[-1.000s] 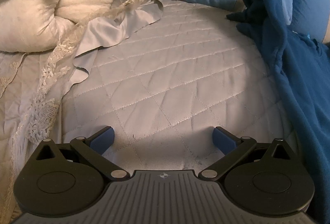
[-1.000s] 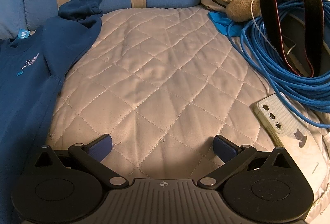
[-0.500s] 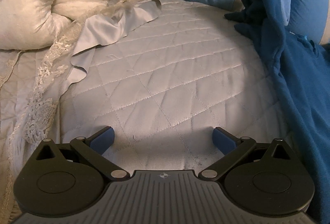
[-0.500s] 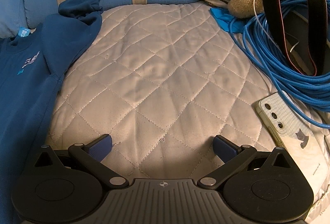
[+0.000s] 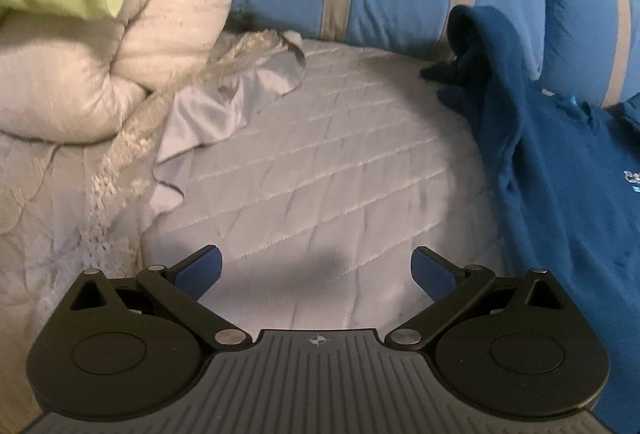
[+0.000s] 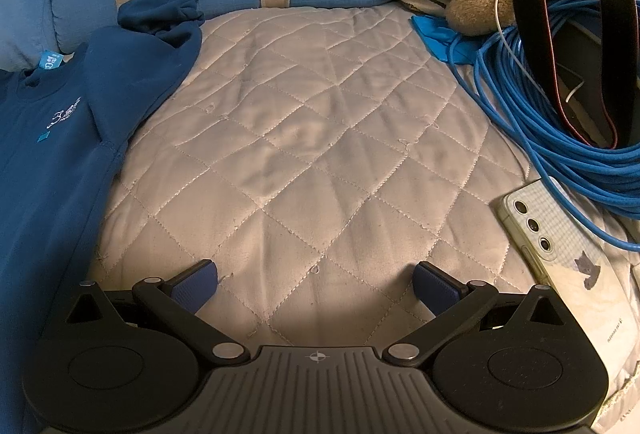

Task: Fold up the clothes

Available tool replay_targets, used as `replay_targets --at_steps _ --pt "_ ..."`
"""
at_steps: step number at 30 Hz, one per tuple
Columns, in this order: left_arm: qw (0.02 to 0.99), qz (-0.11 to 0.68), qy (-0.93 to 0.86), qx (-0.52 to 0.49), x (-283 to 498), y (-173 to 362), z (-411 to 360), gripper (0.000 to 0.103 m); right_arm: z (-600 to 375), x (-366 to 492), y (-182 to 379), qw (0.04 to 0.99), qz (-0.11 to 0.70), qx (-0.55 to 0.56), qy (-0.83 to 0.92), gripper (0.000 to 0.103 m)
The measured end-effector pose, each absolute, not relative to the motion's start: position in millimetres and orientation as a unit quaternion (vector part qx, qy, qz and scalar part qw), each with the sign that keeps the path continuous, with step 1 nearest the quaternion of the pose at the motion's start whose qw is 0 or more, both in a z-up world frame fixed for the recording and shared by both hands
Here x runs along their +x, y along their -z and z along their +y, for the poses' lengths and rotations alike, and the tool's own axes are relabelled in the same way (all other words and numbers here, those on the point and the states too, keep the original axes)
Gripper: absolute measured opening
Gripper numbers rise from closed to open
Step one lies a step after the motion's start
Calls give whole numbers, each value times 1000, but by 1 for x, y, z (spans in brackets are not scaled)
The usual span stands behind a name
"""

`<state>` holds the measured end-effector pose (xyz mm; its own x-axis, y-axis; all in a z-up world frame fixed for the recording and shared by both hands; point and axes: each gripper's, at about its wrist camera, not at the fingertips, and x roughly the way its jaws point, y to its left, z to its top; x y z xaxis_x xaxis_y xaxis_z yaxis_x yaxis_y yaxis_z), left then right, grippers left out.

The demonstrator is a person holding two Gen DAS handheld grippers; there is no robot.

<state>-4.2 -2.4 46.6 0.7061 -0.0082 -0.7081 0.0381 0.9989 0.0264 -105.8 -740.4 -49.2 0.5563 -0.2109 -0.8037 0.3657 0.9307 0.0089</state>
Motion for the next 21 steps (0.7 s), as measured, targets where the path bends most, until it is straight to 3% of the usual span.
replay_targets --at_steps 21 --pt "950 295 97 43 -53 -111 -90 103 -737 -103 49 876 444 84 169 103"
